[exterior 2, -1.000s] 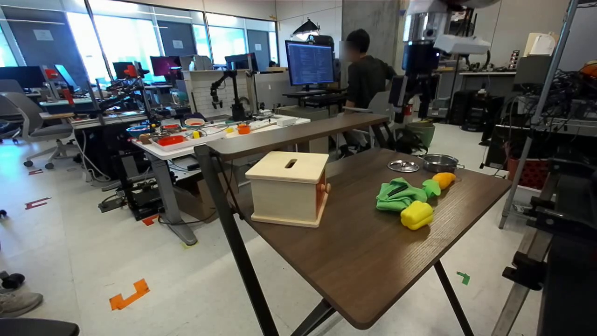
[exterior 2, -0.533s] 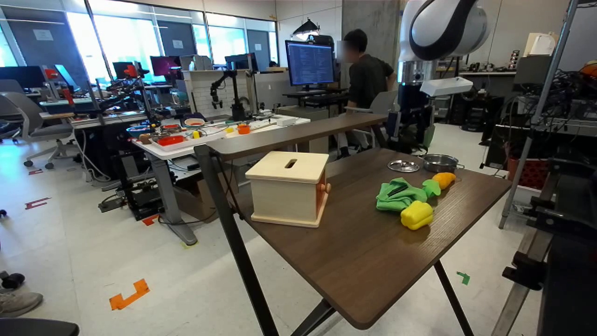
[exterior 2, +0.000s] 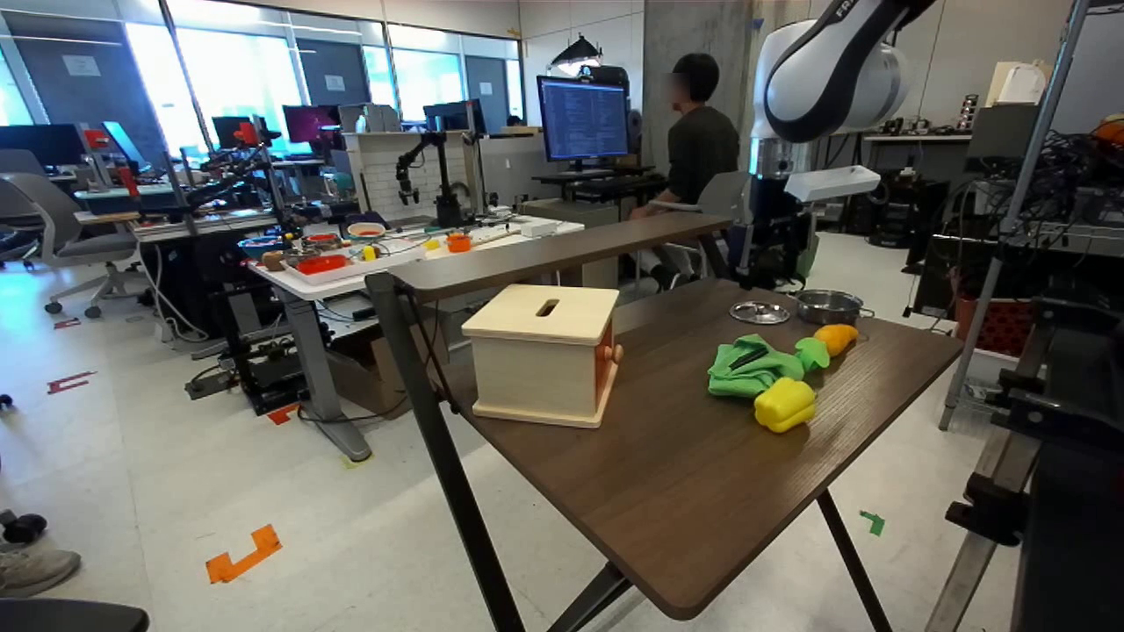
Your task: Put the silver lid on top of the silver pot
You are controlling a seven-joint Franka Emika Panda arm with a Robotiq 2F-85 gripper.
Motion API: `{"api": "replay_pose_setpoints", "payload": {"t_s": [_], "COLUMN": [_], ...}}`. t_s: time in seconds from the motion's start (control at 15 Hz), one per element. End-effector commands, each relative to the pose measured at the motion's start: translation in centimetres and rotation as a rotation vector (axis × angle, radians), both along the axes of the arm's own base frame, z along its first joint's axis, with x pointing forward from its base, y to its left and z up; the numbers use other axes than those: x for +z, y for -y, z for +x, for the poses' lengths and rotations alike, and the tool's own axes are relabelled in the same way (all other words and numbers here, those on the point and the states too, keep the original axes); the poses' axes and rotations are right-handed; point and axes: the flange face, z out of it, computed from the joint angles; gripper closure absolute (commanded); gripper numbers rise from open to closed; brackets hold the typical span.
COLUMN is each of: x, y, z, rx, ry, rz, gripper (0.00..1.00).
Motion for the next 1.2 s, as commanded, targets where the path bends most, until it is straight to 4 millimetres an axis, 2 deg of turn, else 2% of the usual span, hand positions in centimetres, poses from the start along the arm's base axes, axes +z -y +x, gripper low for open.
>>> {"api": "replay_pose_setpoints", "payload": {"t_s": [0.0, 0.53, 0.6, 0.67, 0.73, 1.13], "x": [-1.4, -4.2, -4.4, -4.7, -4.8, -5.2], "y": [1.7, 3.5, 3.6, 3.7, 3.6, 3.0], "z": [1.4, 2.1, 2.2, 2.3, 2.5, 3.4], "rx": [-0.03, -0.055, -0.057, -0.056, -0.055, -0.041], "ry": [-0.006, -0.035, -0.042, -0.046, -0.049, -0.056], "rz": [0.003, 0.005, 0.005, 0.005, 0.004, -0.001], "gripper": [0.0, 0.0, 0.25, 0.26, 0.32, 0.8]}}
